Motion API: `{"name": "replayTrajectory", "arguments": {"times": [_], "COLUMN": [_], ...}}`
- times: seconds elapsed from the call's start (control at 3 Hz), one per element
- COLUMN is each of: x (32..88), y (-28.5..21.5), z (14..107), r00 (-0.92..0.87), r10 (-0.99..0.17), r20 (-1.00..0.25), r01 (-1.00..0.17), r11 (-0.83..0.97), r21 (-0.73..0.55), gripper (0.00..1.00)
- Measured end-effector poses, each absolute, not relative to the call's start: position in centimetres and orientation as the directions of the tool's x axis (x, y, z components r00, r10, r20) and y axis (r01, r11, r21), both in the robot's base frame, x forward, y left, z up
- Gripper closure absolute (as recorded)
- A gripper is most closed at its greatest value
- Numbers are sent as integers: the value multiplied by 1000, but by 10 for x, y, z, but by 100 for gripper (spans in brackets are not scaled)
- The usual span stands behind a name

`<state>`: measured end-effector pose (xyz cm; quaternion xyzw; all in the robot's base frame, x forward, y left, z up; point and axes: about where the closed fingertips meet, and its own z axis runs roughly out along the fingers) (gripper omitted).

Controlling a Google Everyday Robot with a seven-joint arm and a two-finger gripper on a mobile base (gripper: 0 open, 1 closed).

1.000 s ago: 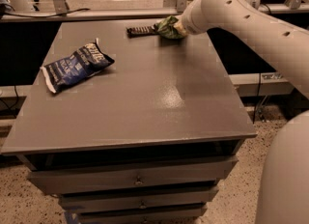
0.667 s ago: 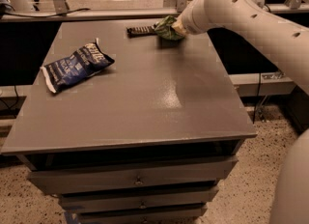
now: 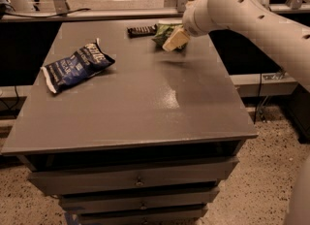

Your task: Move green jalapeno chip bag near rxbar chocolate

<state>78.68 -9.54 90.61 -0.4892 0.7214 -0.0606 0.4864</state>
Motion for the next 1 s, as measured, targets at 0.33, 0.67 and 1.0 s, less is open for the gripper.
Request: {"name": "replayTrajectory", "arguments": {"times": [0.33,0.67,1.0], "x": [772,741,703], "y": [-104,-122,-145], "z": [907,908,913], "r00": [-53,-66,-46], "r10": [-743,-698,-629], "r20": [-668,-713,-776], "r01": [-670,-718,-790], "r11": [522,529,498], "r21": [-528,-452,-358], "gripper": [0,0,0]}}
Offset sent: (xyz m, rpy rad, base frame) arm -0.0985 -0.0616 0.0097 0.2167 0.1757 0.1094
